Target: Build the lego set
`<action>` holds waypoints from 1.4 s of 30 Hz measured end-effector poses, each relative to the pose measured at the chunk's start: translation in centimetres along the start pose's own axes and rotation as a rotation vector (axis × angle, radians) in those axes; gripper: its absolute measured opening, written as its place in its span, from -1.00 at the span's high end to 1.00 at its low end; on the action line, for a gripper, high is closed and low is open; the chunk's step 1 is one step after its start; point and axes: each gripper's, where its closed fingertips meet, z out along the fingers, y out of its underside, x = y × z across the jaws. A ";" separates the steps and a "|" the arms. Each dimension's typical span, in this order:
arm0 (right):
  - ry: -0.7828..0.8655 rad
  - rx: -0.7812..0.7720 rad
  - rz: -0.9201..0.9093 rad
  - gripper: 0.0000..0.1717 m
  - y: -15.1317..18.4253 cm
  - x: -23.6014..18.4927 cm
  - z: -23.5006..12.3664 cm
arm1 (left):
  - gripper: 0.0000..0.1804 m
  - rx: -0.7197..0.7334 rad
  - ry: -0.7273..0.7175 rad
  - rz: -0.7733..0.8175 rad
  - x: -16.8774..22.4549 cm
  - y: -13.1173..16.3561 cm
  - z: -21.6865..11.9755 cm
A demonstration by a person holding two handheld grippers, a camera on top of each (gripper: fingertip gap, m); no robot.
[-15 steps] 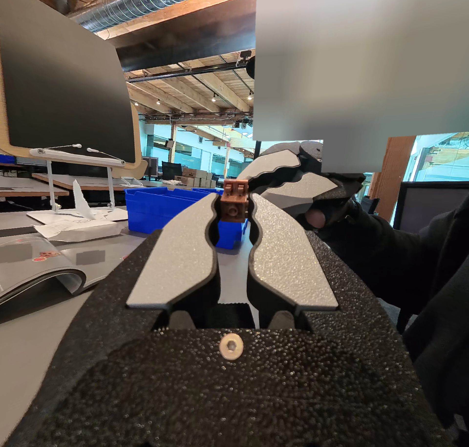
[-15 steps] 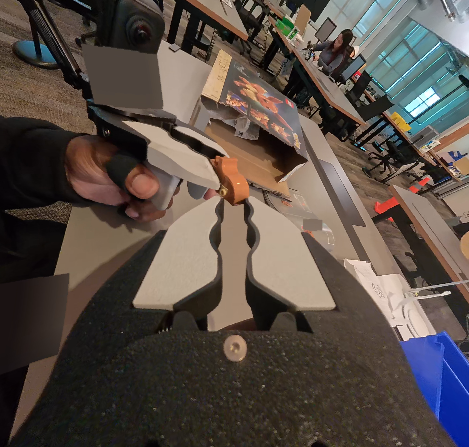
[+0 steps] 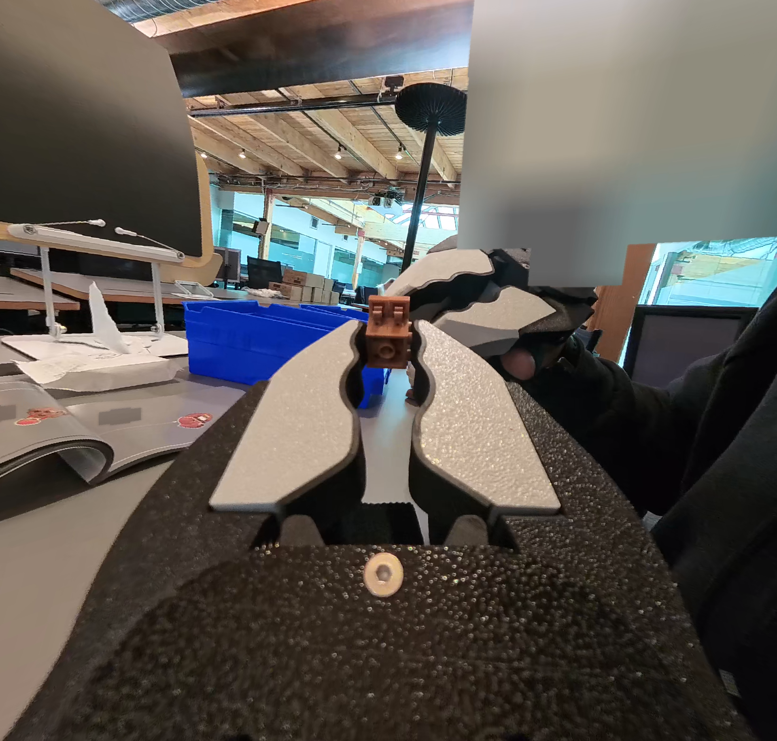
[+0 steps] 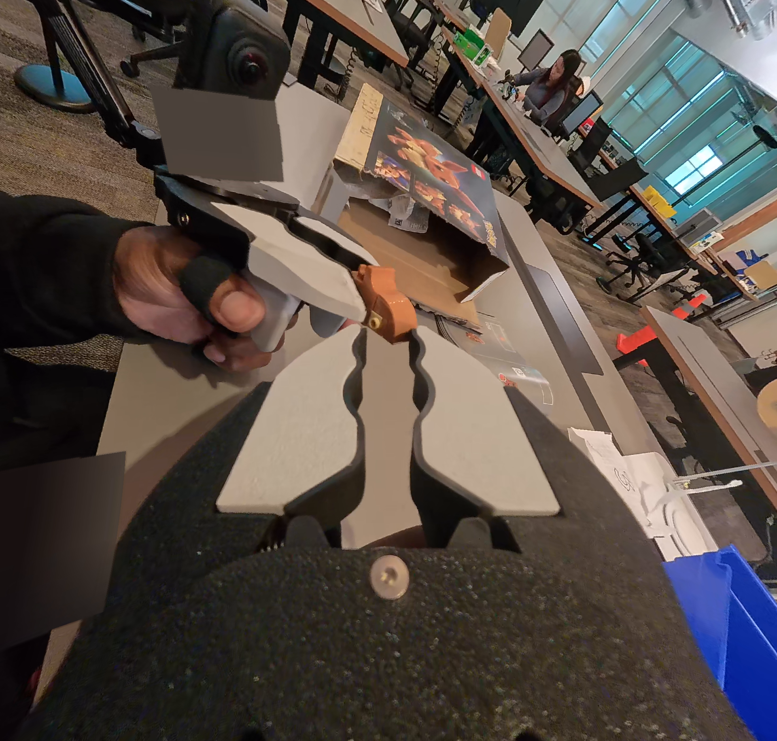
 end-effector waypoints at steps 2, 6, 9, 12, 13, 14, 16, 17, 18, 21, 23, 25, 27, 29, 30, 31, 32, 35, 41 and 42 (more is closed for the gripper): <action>0.002 -0.008 0.000 0.77 0.1 -0.1 0.1 | 0.79 0.000 -0.005 0.000 -0.1 0.0 0.0; 0.004 -0.030 -0.015 0.78 0.3 -0.2 0.2 | 0.79 -0.008 -0.007 0.003 0.0 0.1 0.0; 0.013 -0.026 -0.017 0.78 0.2 -0.1 0.1 | 0.79 -0.013 -0.003 0.004 0.1 0.2 0.0; 0.017 -0.025 -0.020 0.77 0.1 -0.1 0.1 | 0.79 -0.013 0.000 0.001 0.1 0.2 0.0; 0.019 -0.027 -0.022 0.77 0.1 -0.1 0.2 | 0.79 -0.014 0.000 -0.001 0.1 0.2 0.0; 0.021 -0.028 -0.024 0.77 0.1 -0.1 0.2 | 0.79 -0.015 -0.001 -0.002 0.1 0.2 0.0; 0.024 -0.030 -0.021 0.77 0.2 -0.2 0.2 | 0.79 -0.014 -0.002 -0.003 0.1 0.2 0.0; 0.024 -0.029 -0.021 0.76 0.2 -0.2 0.2 | 0.79 -0.014 -0.002 -0.002 0.1 0.2 0.0; 0.026 -0.029 -0.022 0.77 0.2 -0.2 0.3 | 0.79 -0.014 -0.002 -0.005 0.1 0.2 0.0; 0.032 -0.025 -0.021 0.77 0.2 -0.1 0.3 | 0.79 -0.010 0.000 -0.022 0.1 0.2 0.1; 0.046 -0.006 -0.029 0.77 0.0 0.1 0.3 | 0.79 0.010 0.013 -0.081 -0.1 0.0 0.1; 0.087 0.028 -0.059 0.76 -0.4 0.5 0.5 | 0.79 0.053 0.027 -0.185 -0.3 -0.3 0.1; 0.166 0.058 -0.093 0.66 -0.5 1.1 0.7 | 0.79 0.112 0.033 -0.325 -0.9 -0.5 0.1; 0.246 0.102 -0.095 0.56 -0.5 1.6 0.8 | 0.79 0.207 0.052 -0.544 -1.6 -0.9 0.0; 0.273 0.128 -0.080 0.51 -0.5 1.6 0.9 | 0.79 0.265 0.068 -0.669 -2.0 -1.2 -0.1; 0.305 0.149 -0.065 0.50 -0.4 1.6 1.0 | 0.79 0.319 0.083 -0.784 -2.4 -1.4 -0.1; 0.337 0.159 -0.058 0.49 -0.2 1.7 1.2 | 0.80 0.352 0.087 -0.872 -2.7 -1.3 -0.1; 0.407 0.172 -0.064 0.44 0.2 2.1 1.6 | 0.79 0.397 0.100 -1.013 -2.7 -1.1 0.4; 0.426 0.130 -0.106 0.43 1.5 2.1 1.6 | 0.79 0.441 0.128 -1.194 -2.6 -0.5 1.0; 0.432 0.121 -0.114 0.41 1.6 2.2 1.5 | 0.79 0.432 0.115 -1.197 -2.6 -0.2 1.1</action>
